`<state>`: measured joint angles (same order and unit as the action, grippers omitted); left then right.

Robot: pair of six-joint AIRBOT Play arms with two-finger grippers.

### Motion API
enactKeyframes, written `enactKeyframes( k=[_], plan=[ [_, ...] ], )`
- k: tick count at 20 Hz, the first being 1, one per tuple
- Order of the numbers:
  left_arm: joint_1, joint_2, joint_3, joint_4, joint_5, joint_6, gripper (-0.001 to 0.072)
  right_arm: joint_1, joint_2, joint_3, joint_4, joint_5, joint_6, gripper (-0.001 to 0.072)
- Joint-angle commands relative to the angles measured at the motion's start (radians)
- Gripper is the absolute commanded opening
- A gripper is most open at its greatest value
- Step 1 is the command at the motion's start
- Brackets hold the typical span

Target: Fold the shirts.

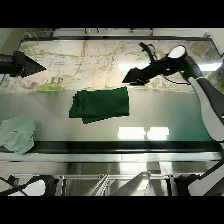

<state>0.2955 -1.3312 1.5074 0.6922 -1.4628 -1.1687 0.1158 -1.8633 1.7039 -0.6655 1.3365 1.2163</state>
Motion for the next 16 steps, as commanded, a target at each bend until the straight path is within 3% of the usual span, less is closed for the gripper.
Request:
enactKeyframes(
  k=[1, 2, 3, 4, 6, 7, 8, 11, 12, 13, 16],
  plan=[
    [0.004, 0.004, -0.015, -0.072, 0.015, 0.013, 0.0115, -0.09, 0.004, -0.156, -0.046, -0.048, 0.065, 0.0662],
    [0.004, 0.004, -0.015, -0.08, 0.026, 0.013, 0.0292, -0.079, -0.018, -0.178, -0.041, -0.07, 0.065, 0.0662],
    [0.004, 0.004, -0.015, -0.093, 0.035, 0.013, 0.0391, -0.062, -0.049, -0.183, -0.038, -0.083, 0.071, 0.0662],
    [0.004, 0.004, -0.014, -0.093, 0.039, 0.013, 0.0388, -0.041, -0.08, -0.183, -0.023, -0.084, 0.071, 0.0661],
    [0.004, 0.004, -0.014, -0.093, 0.04, 0.013, 0.0191, 0.006, -0.129, -0.183, 0.029, -0.101, 0.064, 0.066],
    [0.004, 0.004, -0.014, -0.093, 0.041, 0.013, 0.0151, 0.031, -0.146, -0.183, 0.064, -0.114, 0.05, 0.066],
    [0.004, 0.004, -0.014, -0.093, 0.042, 0.013, 0.015, 0.055, -0.158, -0.183, 0.101, -0.127, 0.037, 0.0657],
    [0.004, 0.004, -0.014, -0.093, 0.042, 0.013, 0.015, 0.121, -0.167, -0.181, 0.14, -0.199, 0.026, 0.0559],
    [0.004, 0.004, -0.014, -0.093, 0.042, 0.013, 0.015, 0.131, -0.167, -0.175, 0.147, -0.203, 0.025, 0.0269],
    [0.004, 0.004, -0.014, -0.093, 0.041, 0.013, 0.015, 0.135, -0.161, -0.166, 0.15, -0.196, 0.025, 0.0057],
    [0.004, 0.004, -0.014, -0.093, 0.037, 0.013, 0.015, 0.115, -0.056, -0.14, 0.121, -0.176, 0.007, 0.0025]
  ],
)
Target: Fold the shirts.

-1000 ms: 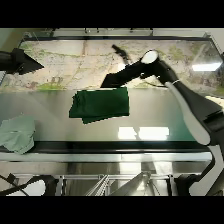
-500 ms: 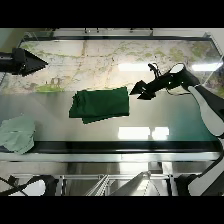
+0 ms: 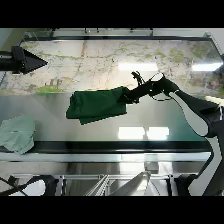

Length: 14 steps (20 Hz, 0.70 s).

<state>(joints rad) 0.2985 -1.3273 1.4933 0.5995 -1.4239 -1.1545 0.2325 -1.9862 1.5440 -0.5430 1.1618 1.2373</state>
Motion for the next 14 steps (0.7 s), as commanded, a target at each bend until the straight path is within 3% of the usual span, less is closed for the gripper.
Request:
enactKeyframes(
  k=[1, 3, 7, 11, 14],
  plan=[
    [0.001, 0.0, 0.0, 0.0, -0.002, -0.002, 0.015, -0.025, 0.127, 0.032, -0.029, -0.007, -0.006, 0.0024],
    [0.001, 0.0, -0.001, 0.001, 0.003, -0.001, 0.015, -0.115, 0.265, 0.087, -0.149, -0.043, 0.087, 0.0023],
    [0.001, 0.0, -0.001, 0.001, 0.013, -0.001, 0.015, -0.443, 0.494, 0.184, -0.5, -0.063, 0.425, 0.0022],
    [0.001, 0.0, -0.001, 0.002, 0.01, 0.003, 0.015, -0.809, 0.644, 0.183, -0.631, 0.169, 0.503, 0.0021],
    [0.001, 0.0, -0.001, 0.002, 0.01, 0.003, 0.015, -1.009, 0.671, 0.149, -0.888, 0.436, 0.518, 0.0022]
  ],
)
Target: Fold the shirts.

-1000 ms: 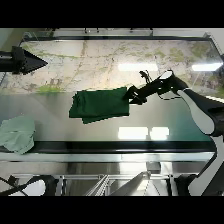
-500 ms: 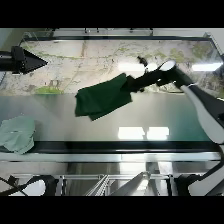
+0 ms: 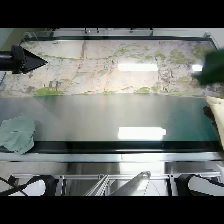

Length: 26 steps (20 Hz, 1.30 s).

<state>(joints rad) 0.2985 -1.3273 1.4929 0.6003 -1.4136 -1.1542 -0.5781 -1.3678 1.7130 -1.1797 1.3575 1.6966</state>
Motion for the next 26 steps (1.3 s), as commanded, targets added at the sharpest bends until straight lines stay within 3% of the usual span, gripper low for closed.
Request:
enactKeyframes(
  k=[1, 3, 7, 11, 12, 13, 19, 26],
  plan=[
    [0.001, 0.0, 0.0, 0.002, -0.001, 0.002, 0.015, -0.251, 0.052, -0.058, -0.339, 0.303, 0.058, 0.0023],
    [0.001, 0.0, 0.0, 0.002, -0.001, 0.002, 0.015, -0.348, 0.052, -0.194, -0.43, 0.329, 0.047, 0.0024],
    [0.001, 0.0, 0.0, 0.002, -0.008, 0.002, 0.015, -0.492, 0.052, -0.474, -0.497, 0.212, 0.046, 0.0023],
    [0.001, 0.0, 0.0, 0.002, -0.008, 0.002, 0.015, -0.51, 0.054, -0.519, -0.671, 0.19, 0.002, 0.0049],
    [0.001, 0.0, 0.0, 0.002, -0.007, 0.002, 0.015, -0.509, 0.055, -0.519, -0.665, 0.207, 0.005, 0.0314],
    [0.001, 0.0, 0.0, 0.002, 0.003, 0.002, 0.015, -0.503, 0.055, -0.519, -0.664, 0.228, 0.005, 0.0702],
    [0.001, 0.0, 0.0, 0.002, 0.021, 0.002, 0.015, -0.343, 0.065, -0.519, -0.61, 0.437, 0.046, 0.0698],
    [0.001, 0.0, 0.0, 0.001, 0.022, 0.002, 0.015, -0.008, 0.111, -0.519, -0.528, 0.488, 0.052, 0.0698]
  ],
)
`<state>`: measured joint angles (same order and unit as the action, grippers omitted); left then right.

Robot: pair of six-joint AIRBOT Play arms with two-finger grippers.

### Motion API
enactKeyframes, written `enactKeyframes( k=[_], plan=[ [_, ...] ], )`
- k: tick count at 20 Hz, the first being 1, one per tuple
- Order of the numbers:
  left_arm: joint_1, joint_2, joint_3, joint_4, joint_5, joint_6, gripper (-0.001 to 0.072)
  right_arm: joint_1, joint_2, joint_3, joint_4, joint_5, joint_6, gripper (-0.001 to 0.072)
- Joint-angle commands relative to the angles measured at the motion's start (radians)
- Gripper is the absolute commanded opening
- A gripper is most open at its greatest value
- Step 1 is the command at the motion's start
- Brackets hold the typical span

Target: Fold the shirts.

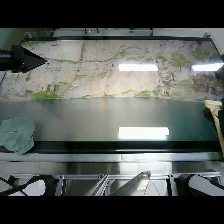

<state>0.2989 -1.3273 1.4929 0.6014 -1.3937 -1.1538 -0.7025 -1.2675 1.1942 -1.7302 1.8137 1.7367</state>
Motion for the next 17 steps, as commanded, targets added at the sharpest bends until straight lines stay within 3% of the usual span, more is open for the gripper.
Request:
enactKeyframes(
  k=[1, 10, 17],
  plan=[
    [0.001, 0.0, 0.0, 0.0, 0.002, 0.002, 0.015, 0.156, 0.014, 0.0, 0.04, 0.031, 0.03, 0.0698],
    [0.001, 0.0, 0.0, 0.0, 0.002, 0.002, 0.015, 0.551, 0.043, 0.0, 0.134, -0.045, 0.044, 0.0698],
    [0.001, 0.0, 0.0, 0.0, 0.002, 0.002, 0.015, 0.584, 0.043, 0.0, 0.135, -0.071, 0.044, 0.0698]
  ],
)
